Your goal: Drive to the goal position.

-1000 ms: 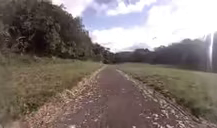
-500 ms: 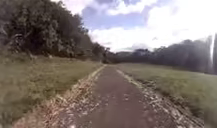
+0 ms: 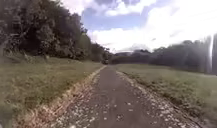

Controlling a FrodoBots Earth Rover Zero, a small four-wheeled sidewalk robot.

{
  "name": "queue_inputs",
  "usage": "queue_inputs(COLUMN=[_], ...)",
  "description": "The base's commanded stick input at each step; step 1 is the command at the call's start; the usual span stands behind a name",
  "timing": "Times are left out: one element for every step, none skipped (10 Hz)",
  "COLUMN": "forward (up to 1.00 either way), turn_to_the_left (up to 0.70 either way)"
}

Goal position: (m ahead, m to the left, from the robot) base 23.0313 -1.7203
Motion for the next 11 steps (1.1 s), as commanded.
queue_inputs(forward=[0.7,0.7,0.7,0.7,0.7,0.7,0.7,0.7,0.7,0.7,0.7], turn_to_the_left=[0.0,0.0,0.0,0.0,-0.23,-0.02,-0.01,0.0,0.0,0.0,0.0])
